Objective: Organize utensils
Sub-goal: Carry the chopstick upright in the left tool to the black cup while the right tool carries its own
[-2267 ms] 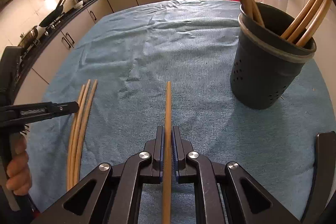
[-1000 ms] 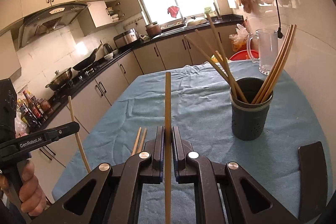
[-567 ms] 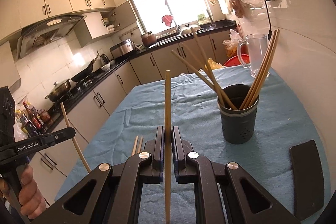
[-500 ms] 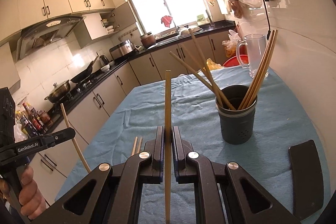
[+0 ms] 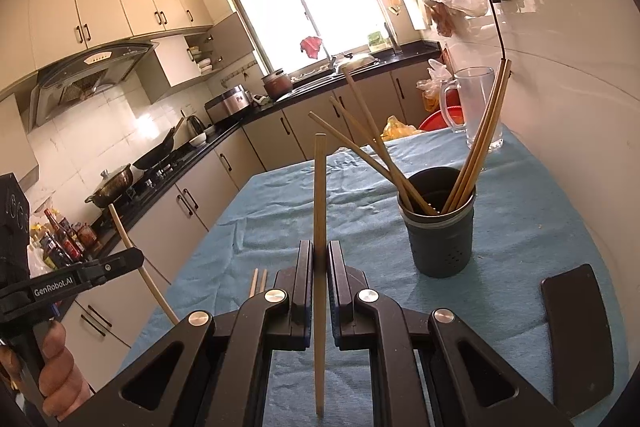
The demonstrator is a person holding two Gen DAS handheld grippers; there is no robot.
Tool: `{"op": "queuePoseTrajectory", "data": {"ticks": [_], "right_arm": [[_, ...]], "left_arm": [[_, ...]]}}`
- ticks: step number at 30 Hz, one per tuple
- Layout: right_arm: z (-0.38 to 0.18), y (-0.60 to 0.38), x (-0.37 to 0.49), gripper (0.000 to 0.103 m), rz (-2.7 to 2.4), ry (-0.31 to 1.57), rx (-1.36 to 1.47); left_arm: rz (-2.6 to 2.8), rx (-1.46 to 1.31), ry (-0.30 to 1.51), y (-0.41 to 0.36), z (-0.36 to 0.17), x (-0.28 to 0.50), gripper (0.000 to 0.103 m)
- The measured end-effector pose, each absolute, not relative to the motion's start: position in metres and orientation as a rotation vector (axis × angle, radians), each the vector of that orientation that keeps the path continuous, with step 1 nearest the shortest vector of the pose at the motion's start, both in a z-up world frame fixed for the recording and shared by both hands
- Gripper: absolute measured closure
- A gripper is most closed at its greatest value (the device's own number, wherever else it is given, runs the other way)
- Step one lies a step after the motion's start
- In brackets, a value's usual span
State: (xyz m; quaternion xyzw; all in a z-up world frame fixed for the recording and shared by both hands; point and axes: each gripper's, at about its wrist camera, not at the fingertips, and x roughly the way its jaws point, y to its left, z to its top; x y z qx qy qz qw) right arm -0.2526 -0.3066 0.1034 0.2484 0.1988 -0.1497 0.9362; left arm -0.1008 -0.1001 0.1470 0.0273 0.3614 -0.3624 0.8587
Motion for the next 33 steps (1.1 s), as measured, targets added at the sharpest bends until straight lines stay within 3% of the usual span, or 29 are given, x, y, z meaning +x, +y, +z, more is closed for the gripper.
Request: {"op": "queuePoseTrajectory", "data": {"ticks": [33], "right_arm": [[0.112,-0.323,-0.277,0.096,-0.354,0.364,0.544]], "left_arm": [[-0.793,0.094,0.742,-0.117,0.156,-0.111,0.097]]}}
